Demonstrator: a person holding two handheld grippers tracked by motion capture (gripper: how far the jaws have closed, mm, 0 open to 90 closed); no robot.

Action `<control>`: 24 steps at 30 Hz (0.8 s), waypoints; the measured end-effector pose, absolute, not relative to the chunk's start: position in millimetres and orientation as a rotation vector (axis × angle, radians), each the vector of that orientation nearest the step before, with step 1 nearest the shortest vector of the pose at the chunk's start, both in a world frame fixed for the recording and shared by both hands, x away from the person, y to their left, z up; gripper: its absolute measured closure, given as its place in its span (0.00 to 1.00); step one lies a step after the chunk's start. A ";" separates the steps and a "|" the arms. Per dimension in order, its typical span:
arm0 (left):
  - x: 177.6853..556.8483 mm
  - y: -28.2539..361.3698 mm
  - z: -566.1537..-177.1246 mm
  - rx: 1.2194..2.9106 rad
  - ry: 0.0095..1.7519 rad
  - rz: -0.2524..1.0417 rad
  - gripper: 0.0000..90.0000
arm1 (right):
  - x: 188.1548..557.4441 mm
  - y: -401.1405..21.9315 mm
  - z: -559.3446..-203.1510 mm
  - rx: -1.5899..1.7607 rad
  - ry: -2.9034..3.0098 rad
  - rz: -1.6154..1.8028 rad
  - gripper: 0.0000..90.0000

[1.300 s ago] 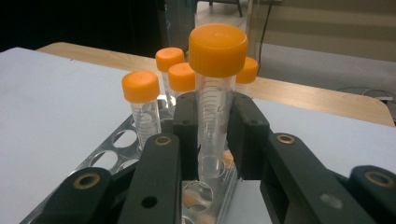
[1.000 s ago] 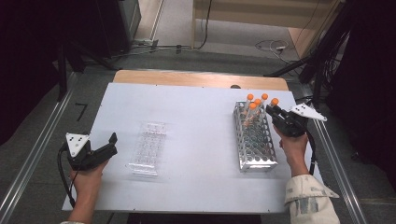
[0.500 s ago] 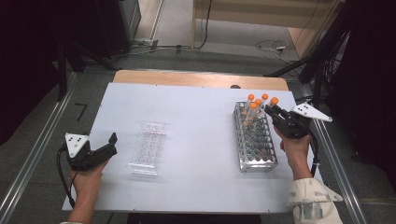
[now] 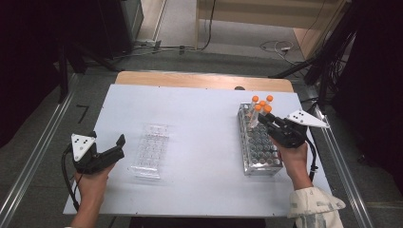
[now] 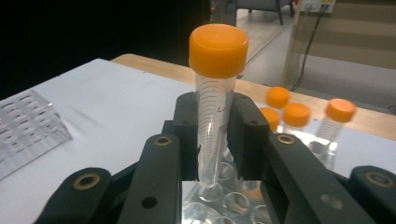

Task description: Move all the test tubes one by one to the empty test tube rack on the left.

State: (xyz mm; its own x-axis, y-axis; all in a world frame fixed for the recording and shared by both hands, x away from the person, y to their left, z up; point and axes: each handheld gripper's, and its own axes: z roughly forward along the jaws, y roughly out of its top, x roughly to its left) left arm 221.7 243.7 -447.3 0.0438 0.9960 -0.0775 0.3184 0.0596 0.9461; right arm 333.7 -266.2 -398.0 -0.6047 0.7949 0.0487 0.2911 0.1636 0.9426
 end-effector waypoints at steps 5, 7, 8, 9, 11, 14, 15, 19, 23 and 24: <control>224.8 231.5 -441.9 1.426 1.396 0.905 0.11 | 330.2 -249.3 -397.6 0.995 2.030 1.466 0.80; 226.0 226.5 -440.4 1.439 1.382 0.893 0.11 | 327.9 -241.8 -397.4 0.972 2.050 1.467 0.80; 226.0 226.5 -440.4 1.439 1.382 0.893 0.11 | 326.8 -238.4 -397.2 0.963 2.059 1.471 0.80; 226.8 224.1 -440.0 1.445 1.379 0.883 0.11 | 325.7 -234.9 -397.1 0.955 2.068 1.476 0.80; 229.6 217.3 -439.2 1.455 1.370 0.855 0.11 | 323.6 -228.3 -397.1 0.936 2.086 1.483 0.80; 231.1 212.2 -438.4 1.465 1.356 0.847 0.11 | 320.5 -218.8 -397.8 0.907 2.113 1.487 0.80; 231.4 209.7 -437.6 1.474 1.350 0.848 0.11 | 319.4 -215.5 -398.1 0.897 2.121 1.490 0.80; 233.7 199.7 -435.5 1.494 1.319 0.831 0.11 | 315.3 -203.8 -399.1 0.860 2.155 1.494 0.80; 235.9 191.0 -435.1 1.514 1.299 0.818 0.11 | 311.4 -193.2 -400.1 0.842 2.189 1.496 0.80; 236.3 189.2 -435.0 1.515 1.296 0.815 0.11 | 310.5 -190.7 -400.5 0.836 2.197 1.497 0.80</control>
